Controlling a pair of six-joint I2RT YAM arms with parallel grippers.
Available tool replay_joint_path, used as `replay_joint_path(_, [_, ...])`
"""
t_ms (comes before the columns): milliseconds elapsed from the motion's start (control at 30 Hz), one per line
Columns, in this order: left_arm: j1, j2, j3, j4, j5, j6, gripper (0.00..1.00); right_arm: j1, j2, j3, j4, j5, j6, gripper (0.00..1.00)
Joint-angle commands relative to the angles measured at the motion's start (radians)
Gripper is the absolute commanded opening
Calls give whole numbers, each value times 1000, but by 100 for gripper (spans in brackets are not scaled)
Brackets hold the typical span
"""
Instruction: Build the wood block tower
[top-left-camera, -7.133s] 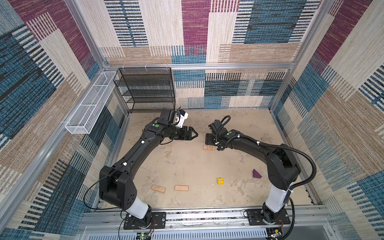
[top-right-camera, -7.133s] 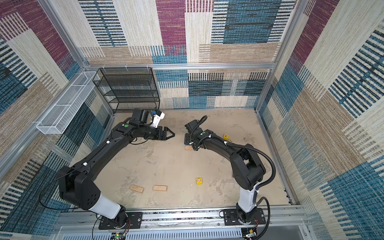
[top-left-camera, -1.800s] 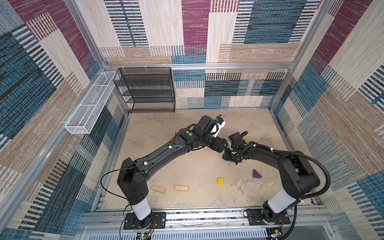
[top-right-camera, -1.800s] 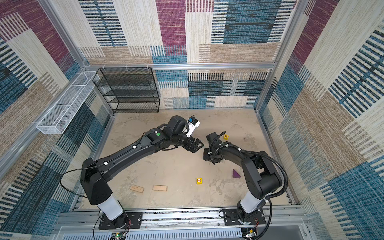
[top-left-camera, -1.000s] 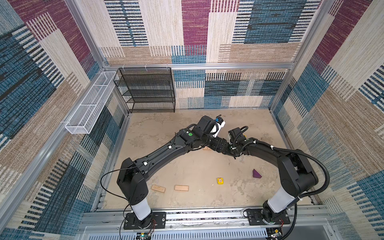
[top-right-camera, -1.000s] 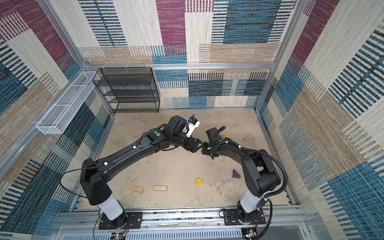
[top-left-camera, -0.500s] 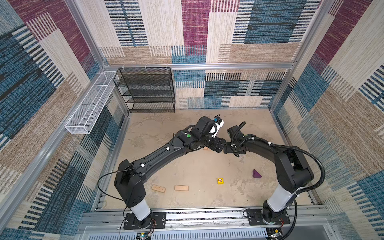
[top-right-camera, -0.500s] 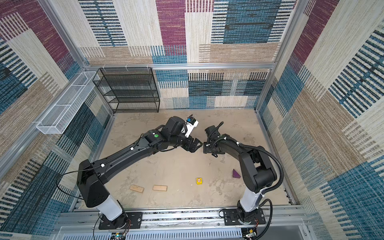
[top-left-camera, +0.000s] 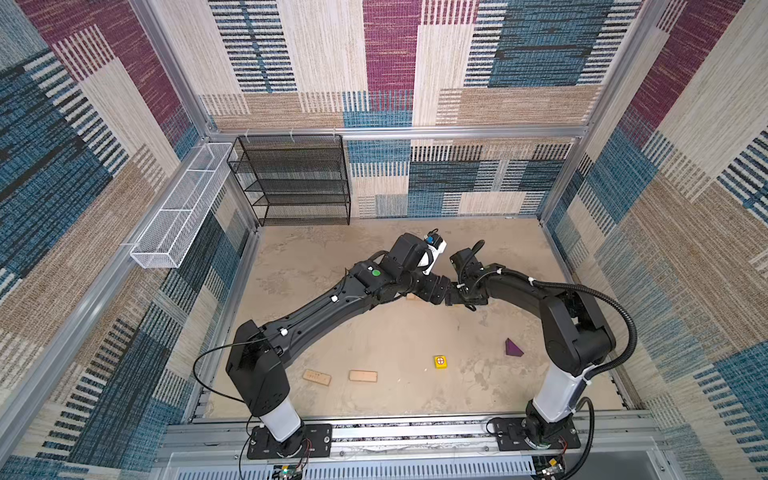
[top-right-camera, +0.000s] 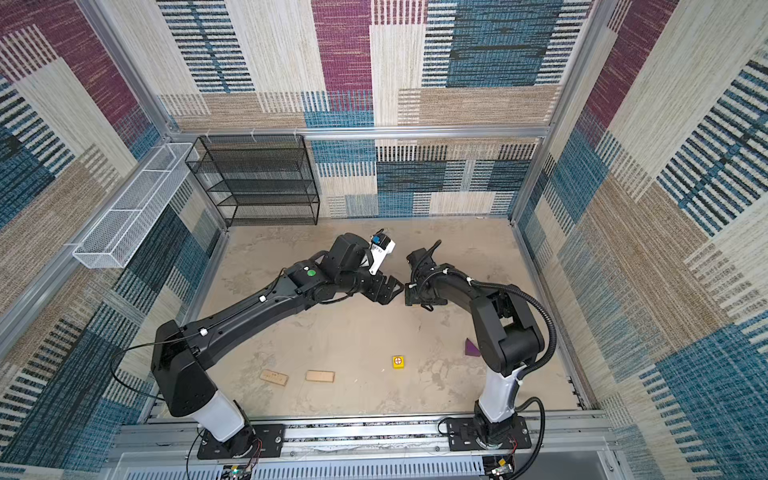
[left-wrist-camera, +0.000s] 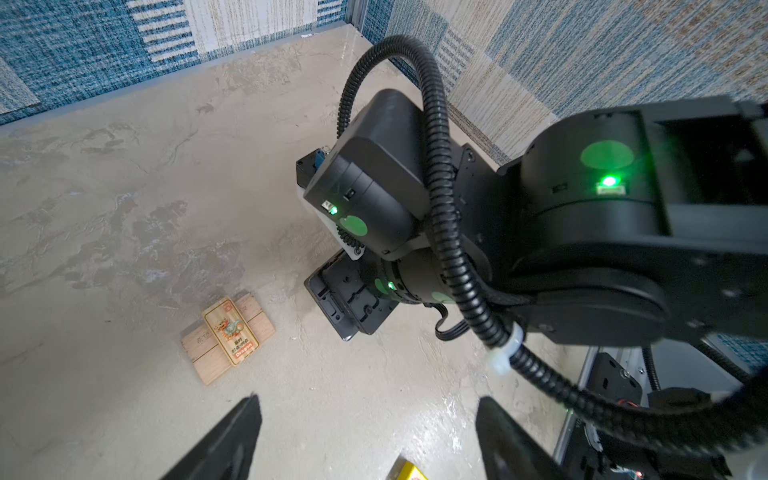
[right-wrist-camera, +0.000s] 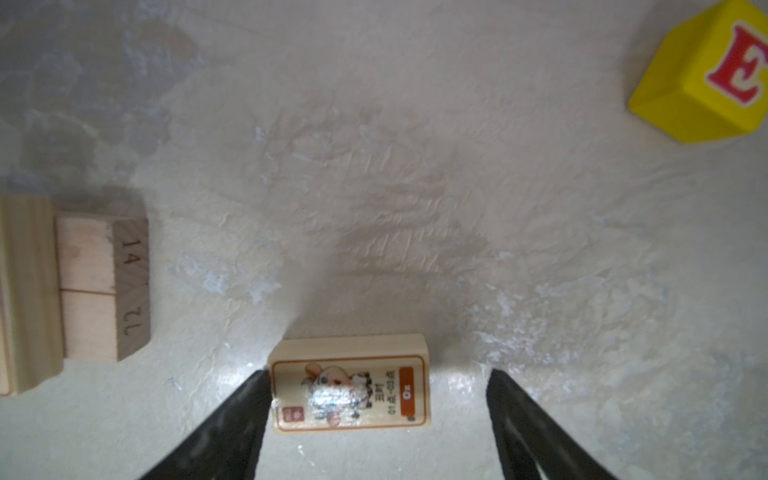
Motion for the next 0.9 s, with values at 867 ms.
replay_joint_path(867, [82,-35,-225,77,113,-139,86,0,73,75,-75,23,-9,71])
